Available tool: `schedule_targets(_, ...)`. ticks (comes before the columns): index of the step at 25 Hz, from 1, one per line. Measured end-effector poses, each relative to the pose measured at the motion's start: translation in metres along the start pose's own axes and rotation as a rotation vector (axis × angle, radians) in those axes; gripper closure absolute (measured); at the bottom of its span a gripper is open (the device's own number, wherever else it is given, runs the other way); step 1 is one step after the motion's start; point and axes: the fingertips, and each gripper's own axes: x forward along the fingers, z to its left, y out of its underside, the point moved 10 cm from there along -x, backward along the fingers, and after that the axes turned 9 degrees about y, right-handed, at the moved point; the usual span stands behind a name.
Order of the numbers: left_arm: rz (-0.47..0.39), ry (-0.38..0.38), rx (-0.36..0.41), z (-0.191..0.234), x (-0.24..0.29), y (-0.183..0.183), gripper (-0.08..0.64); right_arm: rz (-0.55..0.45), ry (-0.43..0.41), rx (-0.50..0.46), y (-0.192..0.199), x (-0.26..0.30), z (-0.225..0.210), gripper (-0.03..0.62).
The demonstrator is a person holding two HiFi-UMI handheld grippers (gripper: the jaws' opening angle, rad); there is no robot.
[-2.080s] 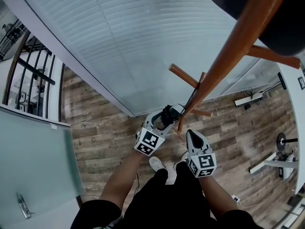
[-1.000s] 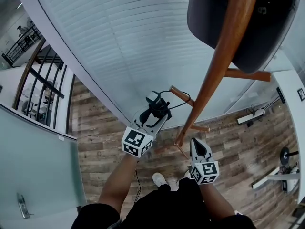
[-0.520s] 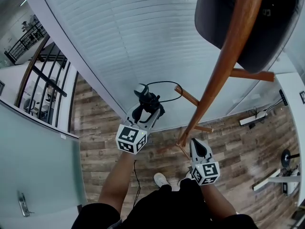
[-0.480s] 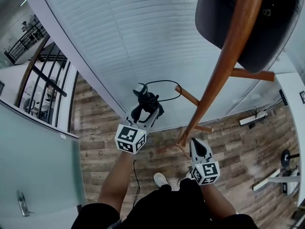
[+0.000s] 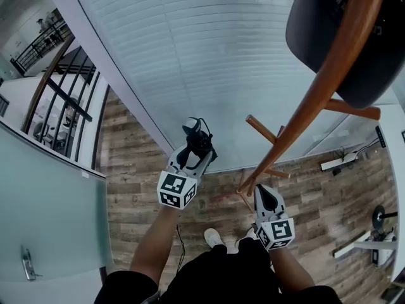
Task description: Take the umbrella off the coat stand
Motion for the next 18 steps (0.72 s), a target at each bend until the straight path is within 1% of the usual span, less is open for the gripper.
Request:
schedule_targets(4, 0.013, -0.005, -0.004, -0.011, -0.005, 0.013, 0.318, -0.014, -0.018, -0.017, -0.006, 0.004, 0.007, 0.586)
schedule_targets(9, 0.032, -0.021, -0.002, -0.034, -0.009, 0.031, 0.319, -0.038, -0.02, -0.031, -0.013, 0.005, 0.009, 0.586)
schedule_targets(13, 0.054, -0.011, -0.017, -0.055, -0.016, 0.044, 0.319, -0.036, -0.01, -0.037, -0.014, 0.003, 0.008, 0.586)
schedule_targets(18, 0.073, 0.009, -0.03, -0.081, -0.024, 0.054, 0.318, -0.035, -0.022, -0.032, -0.02, 0.001, 0.006, 0.586)
